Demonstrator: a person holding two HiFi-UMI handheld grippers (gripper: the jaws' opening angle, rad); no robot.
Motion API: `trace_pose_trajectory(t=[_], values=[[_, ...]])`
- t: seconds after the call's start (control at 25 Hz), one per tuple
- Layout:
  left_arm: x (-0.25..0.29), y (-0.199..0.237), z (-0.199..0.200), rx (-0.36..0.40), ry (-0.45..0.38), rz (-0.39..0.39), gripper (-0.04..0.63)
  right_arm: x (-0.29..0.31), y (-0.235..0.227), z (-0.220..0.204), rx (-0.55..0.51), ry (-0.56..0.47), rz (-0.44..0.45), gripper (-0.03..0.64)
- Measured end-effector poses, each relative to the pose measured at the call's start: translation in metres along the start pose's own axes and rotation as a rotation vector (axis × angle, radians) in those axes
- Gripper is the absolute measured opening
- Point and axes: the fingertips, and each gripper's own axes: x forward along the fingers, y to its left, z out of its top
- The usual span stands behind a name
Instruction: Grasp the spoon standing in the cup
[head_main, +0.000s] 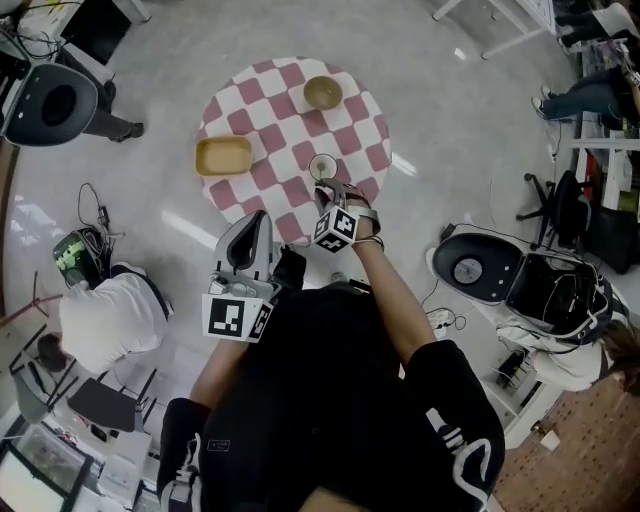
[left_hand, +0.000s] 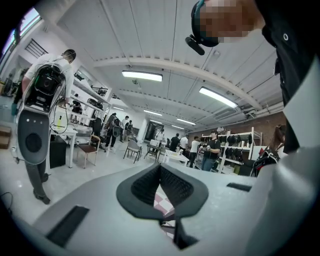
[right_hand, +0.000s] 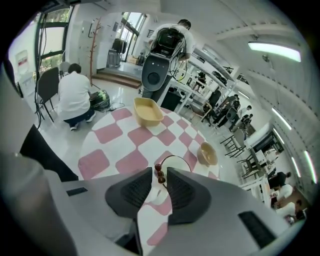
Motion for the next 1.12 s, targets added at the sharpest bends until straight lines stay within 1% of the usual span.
trace_pose_trajectory(t=[0.12, 0.24, 0.32, 0.52, 0.64, 0.72, 0.88, 1.12], values=[[-0.002, -0.003, -0.003, -0.013, 0.006, 0.003, 0.008, 0.004, 0.003, -0.004, -0.017, 0.017, -0.001, 0.106], [-0.004, -0.003, -0.005, -0.023, 0.009, 0.007, 0.008, 0.004, 0.003, -0.007, -0.043, 0.020, -0.019, 0.074], [-0.003, 0.000, -0.006, -0.025, 0.014, 0.007, 0.008, 0.005, 0.001, -0.006, -0.051, 0.016, -0.031, 0.064], [-0.002, 0.005, -0.003, -0.021, 0.018, -0.006, 0.008, -0.004, -0.008, 0.000, -0.012, -0.009, -0.047, 0.060], [-0.002, 0.009, -0.001, -0.020, 0.014, -0.012, 0.008, -0.018, -0.014, 0.007, 0.068, -0.047, -0.057, 0.060], [-0.002, 0.010, -0.002, -0.022, 0.013, -0.013, 0.008, -0.028, -0.021, 0.010, 0.156, -0.081, -0.058, 0.060], [-0.002, 0.008, -0.005, -0.020, 0.020, -0.020, 0.008, -0.052, -0.039, 0.018, 0.369, -0.162, -0.065, 0.060], [-0.003, -0.006, -0.010, -0.008, 0.009, -0.022, 0.008, -0.089, -0.061, 0.030, 0.570, -0.289, -0.067, 0.058]])
